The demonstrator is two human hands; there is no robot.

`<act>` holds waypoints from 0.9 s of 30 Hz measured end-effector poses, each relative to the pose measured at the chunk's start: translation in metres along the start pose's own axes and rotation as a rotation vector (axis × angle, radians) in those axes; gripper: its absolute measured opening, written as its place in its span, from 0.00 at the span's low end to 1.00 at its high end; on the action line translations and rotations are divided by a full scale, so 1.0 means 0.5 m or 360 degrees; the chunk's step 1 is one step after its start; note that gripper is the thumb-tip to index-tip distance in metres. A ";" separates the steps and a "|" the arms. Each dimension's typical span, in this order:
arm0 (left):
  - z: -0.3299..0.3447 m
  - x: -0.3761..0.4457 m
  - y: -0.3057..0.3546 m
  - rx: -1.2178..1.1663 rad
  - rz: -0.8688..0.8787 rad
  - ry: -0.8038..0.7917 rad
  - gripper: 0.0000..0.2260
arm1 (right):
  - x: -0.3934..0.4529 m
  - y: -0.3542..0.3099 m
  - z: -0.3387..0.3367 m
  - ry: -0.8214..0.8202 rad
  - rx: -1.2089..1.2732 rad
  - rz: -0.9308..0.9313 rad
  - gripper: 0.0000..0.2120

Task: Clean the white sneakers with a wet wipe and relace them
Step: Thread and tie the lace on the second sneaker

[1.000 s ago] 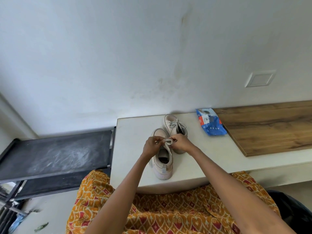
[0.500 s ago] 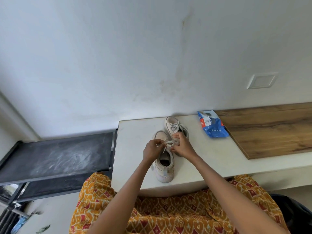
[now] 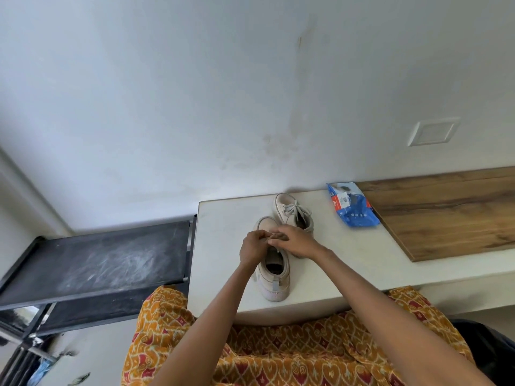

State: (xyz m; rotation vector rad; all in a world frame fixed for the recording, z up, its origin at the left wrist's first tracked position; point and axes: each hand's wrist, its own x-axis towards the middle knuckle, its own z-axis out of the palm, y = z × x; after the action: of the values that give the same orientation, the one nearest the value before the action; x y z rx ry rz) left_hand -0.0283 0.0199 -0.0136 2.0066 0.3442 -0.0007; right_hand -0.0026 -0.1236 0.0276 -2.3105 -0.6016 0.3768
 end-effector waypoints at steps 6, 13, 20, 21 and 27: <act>-0.025 0.005 0.015 -0.0184 -0.0003 -0.0197 0.08 | 0.020 0.008 -0.011 -0.0109 0.0052 0.0070 0.14; -0.048 0.017 0.029 0.0135 0.0068 -0.0356 0.08 | 0.023 0.003 -0.024 -0.0105 -0.0241 0.0008 0.15; -0.025 0.007 0.019 0.0110 0.0082 -0.0186 0.06 | 0.010 0.021 -0.020 -0.0190 0.0108 0.0100 0.14; -0.022 0.004 0.019 0.0092 0.0082 -0.0161 0.05 | 0.008 0.024 -0.016 -0.0146 0.0113 0.0095 0.13; -0.056 0.011 0.033 0.0759 0.0130 -0.0135 0.16 | 0.011 0.030 0.015 0.0084 0.0280 0.0161 0.10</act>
State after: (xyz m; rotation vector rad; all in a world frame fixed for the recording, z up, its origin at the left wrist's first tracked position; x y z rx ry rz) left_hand -0.0234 0.0392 0.0124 2.4827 0.2202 -0.1268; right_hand 0.0036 -0.1260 0.0112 -2.1798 -0.4099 0.3989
